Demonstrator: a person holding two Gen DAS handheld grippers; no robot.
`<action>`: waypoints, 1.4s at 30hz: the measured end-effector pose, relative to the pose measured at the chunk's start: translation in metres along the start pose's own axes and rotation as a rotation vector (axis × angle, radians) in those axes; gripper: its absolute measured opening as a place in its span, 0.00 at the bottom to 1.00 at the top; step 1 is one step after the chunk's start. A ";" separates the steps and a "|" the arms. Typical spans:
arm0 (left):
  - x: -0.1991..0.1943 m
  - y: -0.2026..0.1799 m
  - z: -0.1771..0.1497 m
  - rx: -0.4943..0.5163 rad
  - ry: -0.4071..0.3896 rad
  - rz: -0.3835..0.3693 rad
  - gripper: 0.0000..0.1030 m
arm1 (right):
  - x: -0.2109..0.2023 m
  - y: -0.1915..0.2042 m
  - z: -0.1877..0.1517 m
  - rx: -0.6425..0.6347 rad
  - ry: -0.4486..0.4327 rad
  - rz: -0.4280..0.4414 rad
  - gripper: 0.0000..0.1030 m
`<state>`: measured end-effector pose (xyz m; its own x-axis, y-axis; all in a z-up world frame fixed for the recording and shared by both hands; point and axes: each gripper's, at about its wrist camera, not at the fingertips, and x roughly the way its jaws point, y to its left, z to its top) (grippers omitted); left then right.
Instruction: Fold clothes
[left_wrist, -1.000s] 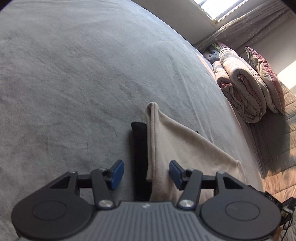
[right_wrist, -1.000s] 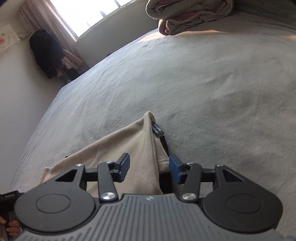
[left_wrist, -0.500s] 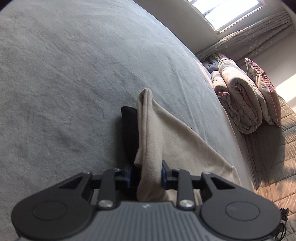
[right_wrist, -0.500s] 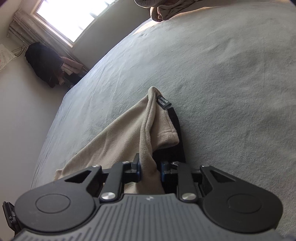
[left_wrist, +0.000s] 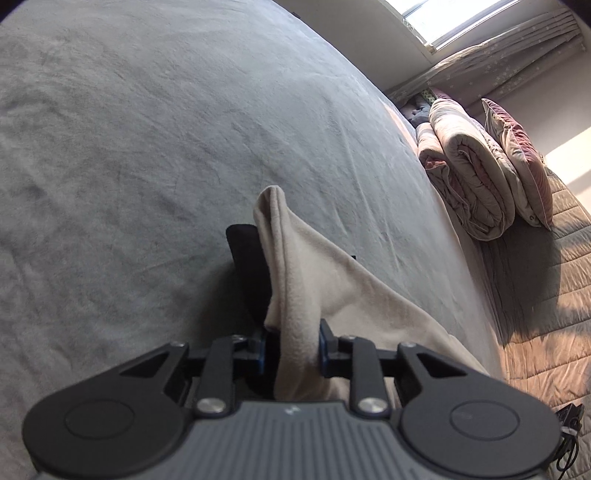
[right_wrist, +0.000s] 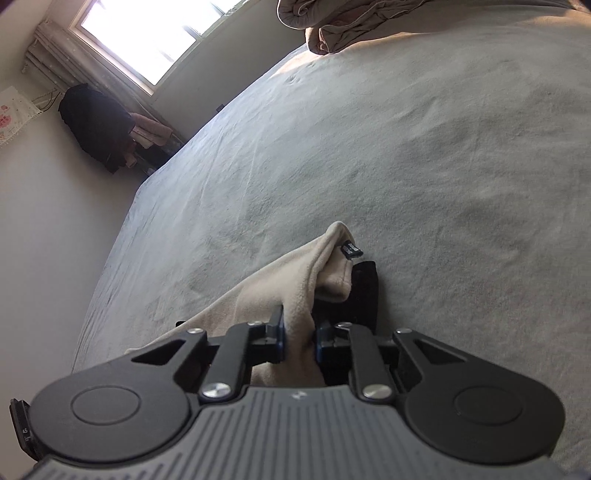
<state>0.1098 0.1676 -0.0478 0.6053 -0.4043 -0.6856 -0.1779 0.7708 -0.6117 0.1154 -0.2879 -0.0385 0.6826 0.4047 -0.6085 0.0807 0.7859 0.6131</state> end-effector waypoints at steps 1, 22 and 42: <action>-0.003 0.001 -0.005 0.006 0.004 0.003 0.24 | -0.004 -0.002 -0.004 -0.001 0.007 -0.005 0.17; -0.040 0.012 -0.045 0.175 -0.152 0.132 0.41 | -0.012 0.001 -0.053 -0.269 -0.042 -0.243 0.45; 0.026 -0.035 -0.066 0.473 -0.312 0.184 0.42 | 0.047 0.056 -0.075 -0.638 -0.197 -0.229 0.45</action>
<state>0.0805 0.0971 -0.0705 0.8092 -0.1347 -0.5719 0.0202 0.9792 -0.2021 0.0976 -0.1896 -0.0705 0.8233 0.1513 -0.5471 -0.1624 0.9863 0.0283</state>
